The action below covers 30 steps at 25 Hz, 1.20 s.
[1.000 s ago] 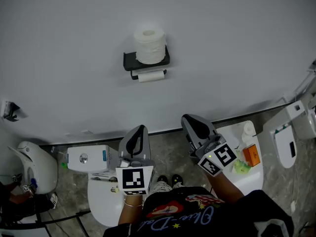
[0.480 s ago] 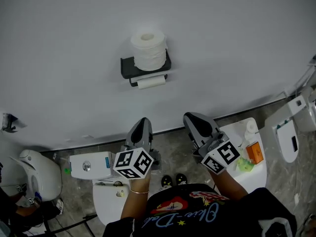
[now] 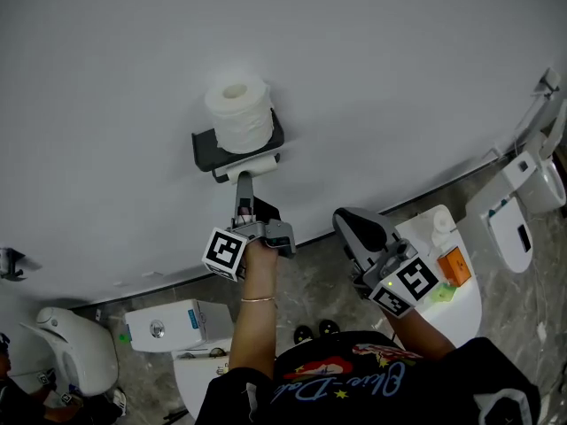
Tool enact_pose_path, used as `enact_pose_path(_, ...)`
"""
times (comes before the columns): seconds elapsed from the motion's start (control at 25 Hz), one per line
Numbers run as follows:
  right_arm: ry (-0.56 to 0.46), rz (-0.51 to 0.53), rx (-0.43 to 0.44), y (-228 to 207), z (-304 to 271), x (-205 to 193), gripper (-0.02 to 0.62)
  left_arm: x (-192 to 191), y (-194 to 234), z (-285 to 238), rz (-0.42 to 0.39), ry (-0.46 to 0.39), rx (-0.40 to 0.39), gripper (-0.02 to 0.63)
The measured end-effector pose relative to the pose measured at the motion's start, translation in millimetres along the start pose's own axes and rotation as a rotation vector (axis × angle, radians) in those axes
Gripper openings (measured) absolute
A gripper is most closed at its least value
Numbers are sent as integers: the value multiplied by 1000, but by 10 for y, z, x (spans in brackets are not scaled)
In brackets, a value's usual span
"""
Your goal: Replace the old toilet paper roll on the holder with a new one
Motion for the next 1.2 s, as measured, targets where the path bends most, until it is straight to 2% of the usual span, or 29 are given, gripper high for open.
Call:
enact_pose_path(0.24,17,12,-41,-101,30,-10,11,-36,92,-272,81,-20,-17,203)
enact_pose_path(0.32,16,19,-53,-130,44,3,12,-61,96,-300,75,-15,-34,179)
enact_pose_path(0.44,11,25,-72,-172,73,21,11,-153,82,-319,79,14,-63,179)
enact_pose_path(0.6,12,27,-103,-218,155,27,12,-460,28,-357,80,82,-95,179)
enact_pose_path(0.92,9,67,-204,-390,457,146,12,-1149,-77,-498,117,187,-94,179)
enact_pose_path(1.12,3,82,-241,-435,618,234,12,-1482,-298,-319,39,343,-180,181)
enact_pose_path(1.16,-2,85,-246,-438,642,255,11,-1506,-332,-198,-25,381,-186,181)
enact_pose_path(1.2,-7,89,-252,-441,666,275,11,-1494,-364,-54,-127,417,-197,181)
Point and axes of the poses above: the fingertips, and each gripper's own axes: z backward along the fingers, y to its left, x out of its top, the point moved 5 cm from there along z, backward along the fingers, and after that the axes turned 11 degrees about -y, right-handed, at the moved point
